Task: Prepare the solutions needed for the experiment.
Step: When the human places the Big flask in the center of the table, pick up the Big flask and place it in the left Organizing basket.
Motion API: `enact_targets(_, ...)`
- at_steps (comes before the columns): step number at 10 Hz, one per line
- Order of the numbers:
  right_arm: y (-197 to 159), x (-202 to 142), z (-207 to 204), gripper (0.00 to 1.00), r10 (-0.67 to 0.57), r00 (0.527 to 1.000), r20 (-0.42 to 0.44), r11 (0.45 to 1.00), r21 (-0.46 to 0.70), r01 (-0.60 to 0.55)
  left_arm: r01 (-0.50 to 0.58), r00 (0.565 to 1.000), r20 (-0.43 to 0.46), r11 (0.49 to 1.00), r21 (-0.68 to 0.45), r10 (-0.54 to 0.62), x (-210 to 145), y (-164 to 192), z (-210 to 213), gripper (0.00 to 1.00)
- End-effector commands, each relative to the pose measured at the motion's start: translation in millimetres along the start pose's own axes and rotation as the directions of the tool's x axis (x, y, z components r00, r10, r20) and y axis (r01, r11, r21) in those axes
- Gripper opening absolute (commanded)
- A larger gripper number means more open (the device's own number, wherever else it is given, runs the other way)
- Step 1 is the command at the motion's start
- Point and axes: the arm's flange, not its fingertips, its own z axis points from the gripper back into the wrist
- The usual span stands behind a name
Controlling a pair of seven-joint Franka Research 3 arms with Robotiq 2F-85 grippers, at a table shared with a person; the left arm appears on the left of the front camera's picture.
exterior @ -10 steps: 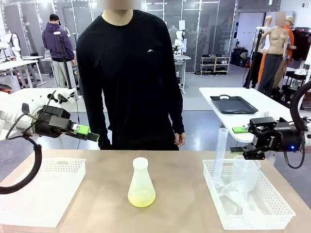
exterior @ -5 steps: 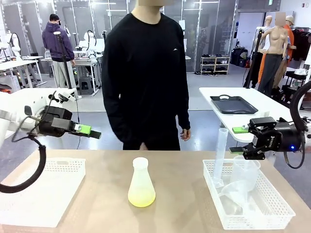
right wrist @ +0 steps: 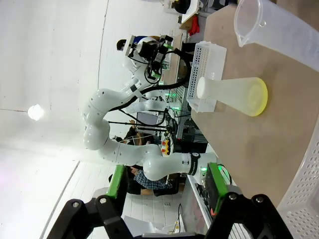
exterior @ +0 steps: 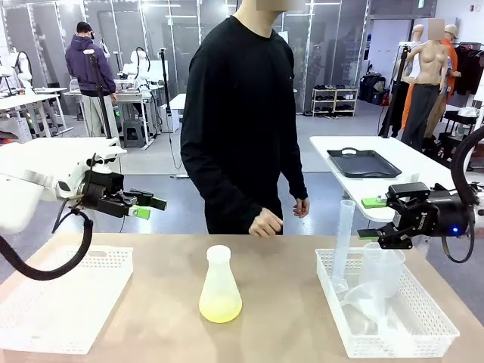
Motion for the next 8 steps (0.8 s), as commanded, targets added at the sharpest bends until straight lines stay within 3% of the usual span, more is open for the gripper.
enact_targets(1, 1.1, 0.6, -0.4, 0.8, 0.003, 1.0, -0.001, 1.0, 0.004, -0.003, -0.074, 0.997, 0.035, 0.997, 0.006, 0.074, 4.7, -19.6, -2.6, 1.0)
enact_targets(5, 1.1, 0.6, -0.4, 0.8, 0.003, 1.0, -0.001, 1.0, 0.004, -0.003, -0.065, 0.998, 0.01, 0.998, 0.0, 0.065, 0.2, -14.9, -2.3, 1.0)
enact_targets(7, 1.1, 0.6, -0.4, 0.8, 0.003, 1.0, -0.001, 1.0, 0.004, -0.003, 0.094, 0.993, 0.079, 0.984, -0.15, -0.083, 18.0, 3.6, -26.0, 1.0)
enact_targets(8, 1.1, 0.6, -0.4, 0.8, 0.003, 1.0, -0.001, 1.0, 0.004, -0.003, 0.103, 0.99, 0.117, 0.974, -0.202, -0.081, 24.5, 11.4, -33.0, 1.0)
